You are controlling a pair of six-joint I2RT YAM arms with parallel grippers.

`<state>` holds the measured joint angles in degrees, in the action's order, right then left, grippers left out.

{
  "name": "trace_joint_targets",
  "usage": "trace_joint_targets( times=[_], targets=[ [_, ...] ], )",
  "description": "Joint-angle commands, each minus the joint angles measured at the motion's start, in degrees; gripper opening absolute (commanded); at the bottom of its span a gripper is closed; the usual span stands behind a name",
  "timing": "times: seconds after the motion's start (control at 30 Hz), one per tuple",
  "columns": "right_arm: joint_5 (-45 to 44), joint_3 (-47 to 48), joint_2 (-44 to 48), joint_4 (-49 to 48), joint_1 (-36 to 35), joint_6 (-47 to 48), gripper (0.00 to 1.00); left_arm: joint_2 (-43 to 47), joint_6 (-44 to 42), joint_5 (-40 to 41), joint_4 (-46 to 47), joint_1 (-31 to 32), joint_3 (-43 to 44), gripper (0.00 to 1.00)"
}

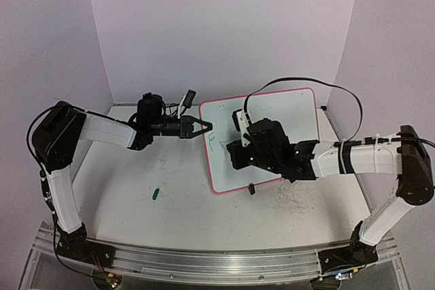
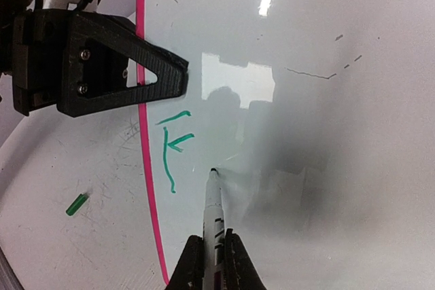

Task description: Write a sentence on the whiteboard

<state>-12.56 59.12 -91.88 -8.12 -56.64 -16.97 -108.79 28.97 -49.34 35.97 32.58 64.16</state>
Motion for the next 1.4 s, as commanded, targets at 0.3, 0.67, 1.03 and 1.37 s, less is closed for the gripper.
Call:
trace_joint_targets(
  times=[0.3, 0.67, 1.03, 1.37],
  targets=[
    [-1.7, 4.4, -2.1, -0.2, 0.1, 0.9, 0.0, 2.7, 1.4, -2.5, 0.2, -0.2, 2.5, 0.0],
    [0.2, 4.2, -2.5, 1.2, 0.1, 1.1, 0.0, 2.6, 1.3, -2.6, 0.1, -0.2, 2.5, 0.0],
    [1.0, 2.3, -1.9, 2.4, 0.0, 0.5, 0.0, 2.7, 1.2, -2.5, 0.1, -0.2, 2.5, 0.0],
    [0.6, 0.0, -0.3, 3.3, 0.0, -0.1, 0.0, 2.7, 1.1, -2.6, 0.1, -0.2, 2.4, 0.0]
  ],
)
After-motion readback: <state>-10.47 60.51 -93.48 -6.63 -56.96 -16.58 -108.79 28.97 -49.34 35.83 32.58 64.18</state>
